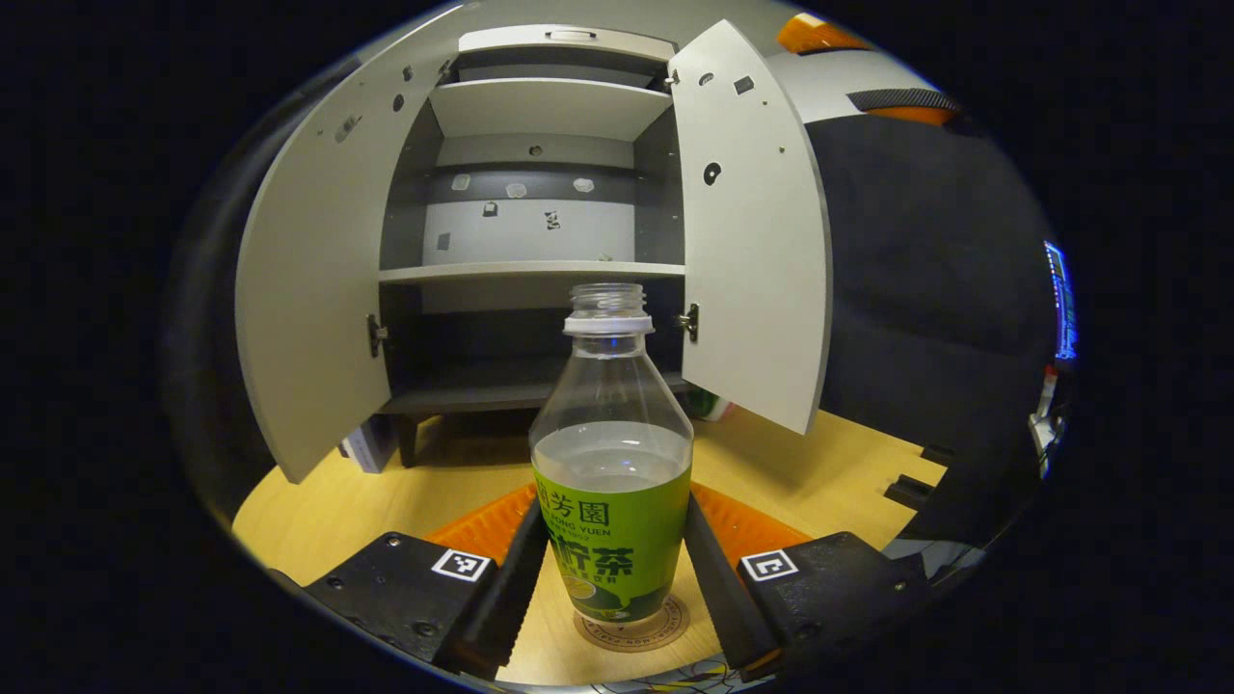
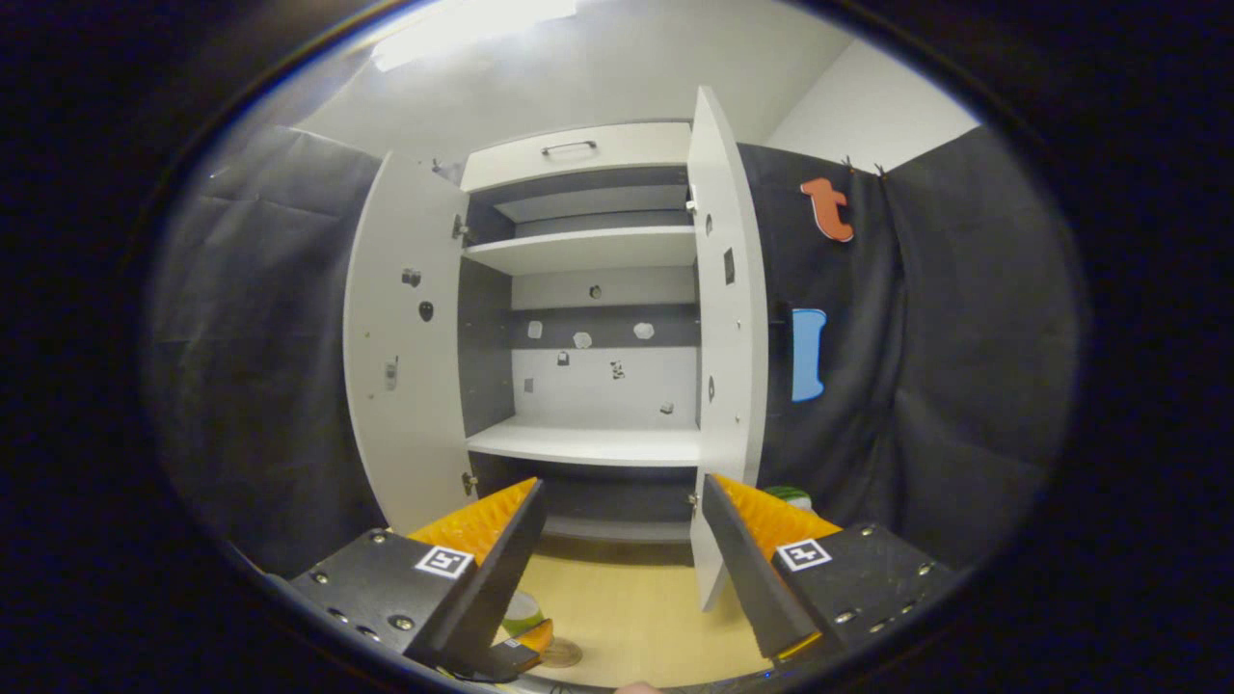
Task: Grasp the bottle in the cabinet with the left hand and place it on the coaster, then close the right door with the right hand and the left door with the left hand.
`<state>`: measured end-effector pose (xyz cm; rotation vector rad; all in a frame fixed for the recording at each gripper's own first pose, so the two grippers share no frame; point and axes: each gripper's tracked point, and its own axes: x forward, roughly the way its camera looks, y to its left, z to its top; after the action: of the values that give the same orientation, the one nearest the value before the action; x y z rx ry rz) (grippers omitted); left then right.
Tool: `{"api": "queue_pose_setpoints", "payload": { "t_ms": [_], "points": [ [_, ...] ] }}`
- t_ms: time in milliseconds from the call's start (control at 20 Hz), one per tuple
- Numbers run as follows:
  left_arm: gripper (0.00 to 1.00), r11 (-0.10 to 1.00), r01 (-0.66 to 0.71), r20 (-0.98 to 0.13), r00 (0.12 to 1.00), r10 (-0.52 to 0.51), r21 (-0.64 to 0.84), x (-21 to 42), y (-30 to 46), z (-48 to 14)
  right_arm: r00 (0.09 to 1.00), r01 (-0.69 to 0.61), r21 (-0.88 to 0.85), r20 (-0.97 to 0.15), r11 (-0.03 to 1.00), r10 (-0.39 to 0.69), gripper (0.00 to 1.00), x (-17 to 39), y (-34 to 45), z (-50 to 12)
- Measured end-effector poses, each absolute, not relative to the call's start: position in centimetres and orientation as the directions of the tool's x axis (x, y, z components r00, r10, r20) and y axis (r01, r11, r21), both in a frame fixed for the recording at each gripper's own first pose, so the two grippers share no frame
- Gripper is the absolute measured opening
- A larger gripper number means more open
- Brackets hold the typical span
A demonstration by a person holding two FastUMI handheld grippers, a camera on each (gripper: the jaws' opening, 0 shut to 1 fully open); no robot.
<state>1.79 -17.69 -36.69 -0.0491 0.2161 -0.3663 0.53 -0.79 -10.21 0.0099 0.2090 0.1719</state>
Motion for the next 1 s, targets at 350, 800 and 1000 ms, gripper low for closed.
{"api": "queue_pose_setpoints", "payload": {
  "t_ms": [350, 800, 1000],
  "points": [
    [0.88, 0.891, 0.448, -0.287, 0.846, -0.449, -0.075, 1.6, -18.2, -40.6, 0.961, -0.174, 0.041, -0.213, 0.984, 0.179, 0.99, 2.5, 0.7, -10.5],
    [0.93, 0.878, 0.479, -0.289, 0.836, -0.466, -0.029, 1.8, -16.8, -36.2, 0.97, -0.134, 0.024, -0.202, 0.991, 0.136, 0.98, 1.4, -0.7, -10.2],
    [0.93, 0.873, 0.487, -0.256, 0.843, -0.473, -0.006, 1.4, -16.8, -32.2, 0.977, -0.121, 0.019, -0.175, 0.992, 0.122, 0.98, 0.9, -1.5, -9.6]
  ]
}}
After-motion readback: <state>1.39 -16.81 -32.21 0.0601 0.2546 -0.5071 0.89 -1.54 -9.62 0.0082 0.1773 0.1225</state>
